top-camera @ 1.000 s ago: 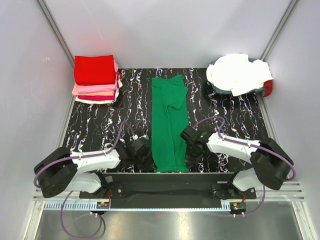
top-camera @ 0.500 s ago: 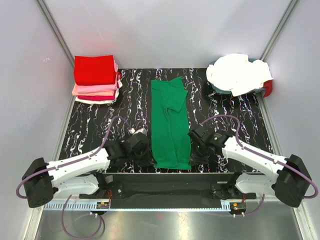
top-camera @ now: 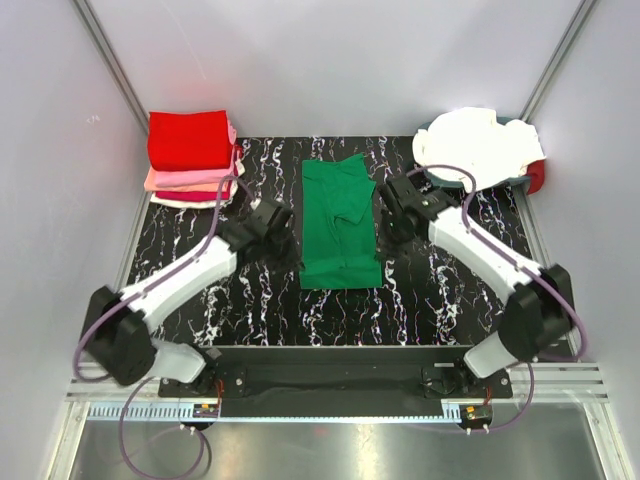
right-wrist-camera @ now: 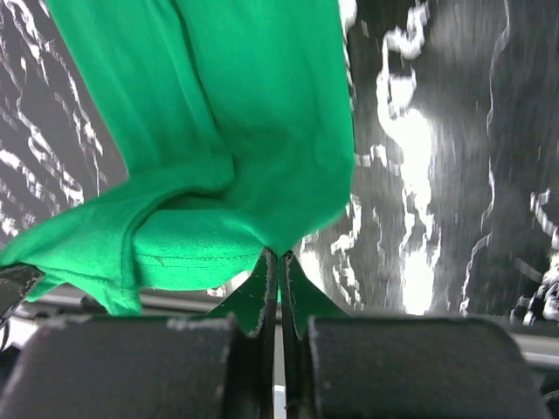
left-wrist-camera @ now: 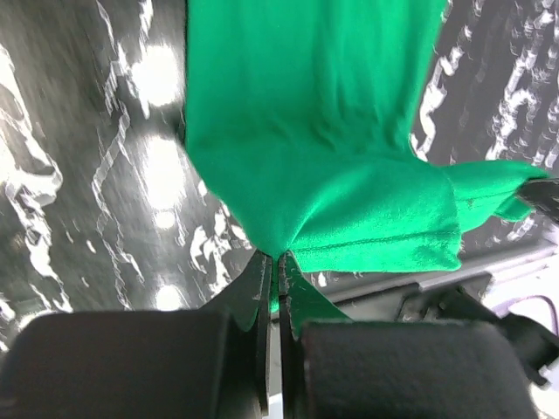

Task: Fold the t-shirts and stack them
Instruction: Fold the tshirt

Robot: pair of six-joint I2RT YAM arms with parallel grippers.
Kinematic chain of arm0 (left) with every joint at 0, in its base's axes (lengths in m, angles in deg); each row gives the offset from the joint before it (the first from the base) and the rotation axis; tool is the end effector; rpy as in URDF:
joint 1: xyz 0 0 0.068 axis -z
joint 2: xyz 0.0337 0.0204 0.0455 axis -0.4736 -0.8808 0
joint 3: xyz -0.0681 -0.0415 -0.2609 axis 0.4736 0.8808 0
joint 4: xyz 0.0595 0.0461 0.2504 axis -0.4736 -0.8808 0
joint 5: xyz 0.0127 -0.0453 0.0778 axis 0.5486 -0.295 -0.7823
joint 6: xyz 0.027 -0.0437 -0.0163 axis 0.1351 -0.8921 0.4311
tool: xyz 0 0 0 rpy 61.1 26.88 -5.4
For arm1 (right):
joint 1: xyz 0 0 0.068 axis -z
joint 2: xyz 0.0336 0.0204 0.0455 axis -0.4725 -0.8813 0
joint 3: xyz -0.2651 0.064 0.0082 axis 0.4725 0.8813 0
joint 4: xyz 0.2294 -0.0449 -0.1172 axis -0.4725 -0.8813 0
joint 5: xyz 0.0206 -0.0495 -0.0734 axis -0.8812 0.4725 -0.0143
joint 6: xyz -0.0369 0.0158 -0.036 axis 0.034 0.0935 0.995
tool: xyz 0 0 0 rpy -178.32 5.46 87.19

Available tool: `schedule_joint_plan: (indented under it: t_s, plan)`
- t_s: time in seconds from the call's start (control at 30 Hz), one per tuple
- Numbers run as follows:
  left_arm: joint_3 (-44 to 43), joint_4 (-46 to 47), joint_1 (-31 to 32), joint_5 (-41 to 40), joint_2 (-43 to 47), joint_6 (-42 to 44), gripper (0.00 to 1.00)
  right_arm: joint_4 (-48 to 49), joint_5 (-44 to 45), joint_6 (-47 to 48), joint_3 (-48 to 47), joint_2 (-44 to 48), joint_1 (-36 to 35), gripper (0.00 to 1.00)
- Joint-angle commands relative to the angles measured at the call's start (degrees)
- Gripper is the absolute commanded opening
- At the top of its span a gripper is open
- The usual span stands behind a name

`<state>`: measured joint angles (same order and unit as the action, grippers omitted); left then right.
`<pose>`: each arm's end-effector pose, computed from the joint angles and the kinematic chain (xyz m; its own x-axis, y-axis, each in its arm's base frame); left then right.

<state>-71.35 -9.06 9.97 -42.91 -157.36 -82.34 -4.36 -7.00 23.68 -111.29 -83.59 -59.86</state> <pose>0.2102 -0.1682 0.2654 -0.9093 -0.2891 -0.2992 -0.1254 0.8761 -0.4655 0.2513 0.1559 0.2767 -0.9358 0.1930 -0.2950 0.1068 0.9527 0.2846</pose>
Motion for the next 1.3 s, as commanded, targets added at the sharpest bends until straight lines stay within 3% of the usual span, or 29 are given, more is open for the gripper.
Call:
schedule_joint_plan:
  t_s: [0.0,0.3,0.77,1.0,1.03,1.07,1.1,1.17,1.23,1.27]
  plan:
    - [-6.1,-0.1,-3.6,5.0,-6.6,8.3,0.0,0.2,1.5,7.0,-6.8,-7.1,1.3,0.0]
    - [-19.1,-1.9,-9.7,8.0,-21.2,15.5,0.0,1.5,0.2,9.9,-16.7,-20.4,5.4,0.0]
    - [-32.3,-5.8,-15.2,13.3,-36.3,22.7,0.01,0.1,-1.2,12.5,-27.6,-31.2,8.6,0.0]
    - [-36.9,-6.0,-16.5,16.4,-43.0,22.6,0.11,0.3,-3.0,12.4,-30.6,-37.0,10.5,0.0]
    - [-38.0,-6.2,-17.1,16.3,-44.3,22.7,0.19,-0.1,-3.1,12.4,-33.1,-37.9,11.1,0.01]
    - [-39.2,-6.8,-17.4,16.3,-45.2,22.6,0.26,-1.2,-3.5,13.0,-34.8,-39.1,11.4,0.09]
    - [-42.8,-8.9,-17.8,16.5,-46.0,22.4,0.34,-2.0,-4.4,13.6,-39.6,-41.4,11.8,0.36]
    - [-47.0,-11.0,-19.4,16.7,-48.4,22.0,0.44,-7.1,-3.9,15.6,-46.5,-46.1,12.8,0.5]
    - [-55.1,-14.6,-21.1,16.6,-50.6,21.7,0.51,-11.8,-2.4,16.5,-59.2,-49.3,13.9,0.58]
    - [-61.2,-16.2,-21.7,16.5,-51.3,21.4,0.61,-16.2,-1.9,16.8,-63.3,-51.6,14.9,0.59]
